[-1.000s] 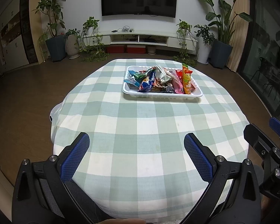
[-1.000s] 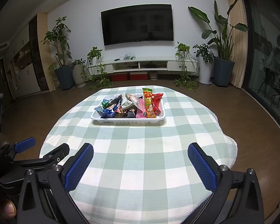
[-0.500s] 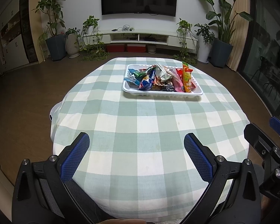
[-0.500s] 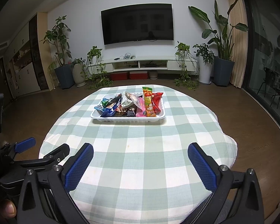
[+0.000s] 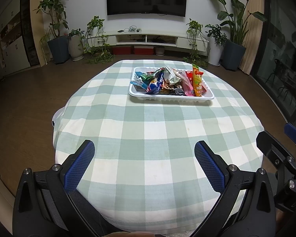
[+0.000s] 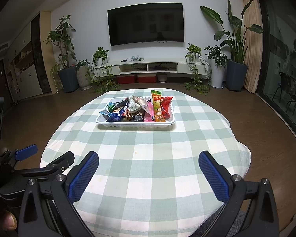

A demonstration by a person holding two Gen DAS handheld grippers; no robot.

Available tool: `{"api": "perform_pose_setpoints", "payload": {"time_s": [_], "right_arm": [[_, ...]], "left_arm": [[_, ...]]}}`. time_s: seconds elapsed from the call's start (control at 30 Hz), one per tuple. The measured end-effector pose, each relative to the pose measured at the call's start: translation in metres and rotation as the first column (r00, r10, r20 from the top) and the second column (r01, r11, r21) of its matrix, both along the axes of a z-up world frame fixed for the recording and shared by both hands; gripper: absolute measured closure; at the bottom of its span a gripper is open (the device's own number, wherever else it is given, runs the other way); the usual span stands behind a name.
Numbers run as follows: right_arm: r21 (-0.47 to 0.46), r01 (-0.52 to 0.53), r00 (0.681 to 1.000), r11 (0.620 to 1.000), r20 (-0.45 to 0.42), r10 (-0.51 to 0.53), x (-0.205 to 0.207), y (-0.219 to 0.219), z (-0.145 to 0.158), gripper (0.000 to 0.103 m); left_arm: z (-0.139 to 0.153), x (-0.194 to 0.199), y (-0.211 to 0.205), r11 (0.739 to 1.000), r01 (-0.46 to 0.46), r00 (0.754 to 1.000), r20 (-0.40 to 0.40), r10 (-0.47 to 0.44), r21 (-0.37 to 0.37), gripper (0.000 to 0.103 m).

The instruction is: Organize snacks

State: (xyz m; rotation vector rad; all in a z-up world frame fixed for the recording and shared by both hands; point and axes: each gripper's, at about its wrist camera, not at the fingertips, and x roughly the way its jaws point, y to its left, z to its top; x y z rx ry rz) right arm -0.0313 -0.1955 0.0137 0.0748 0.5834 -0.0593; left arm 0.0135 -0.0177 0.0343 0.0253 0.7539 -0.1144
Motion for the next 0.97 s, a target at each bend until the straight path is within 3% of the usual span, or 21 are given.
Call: {"api": "perform_pose_setpoints", "payload": {"time_s": [0.97], "right_arm": [[0.001, 0.003, 1.000, 1.000, -0.005, -0.003, -0.001, -0.002, -0.002, 0.000]], "left_arm": [[-0.011, -0.006, 0.001, 1.000, 0.001, 1.000, -0.013, -0.001, 0.002, 0.000]]}}
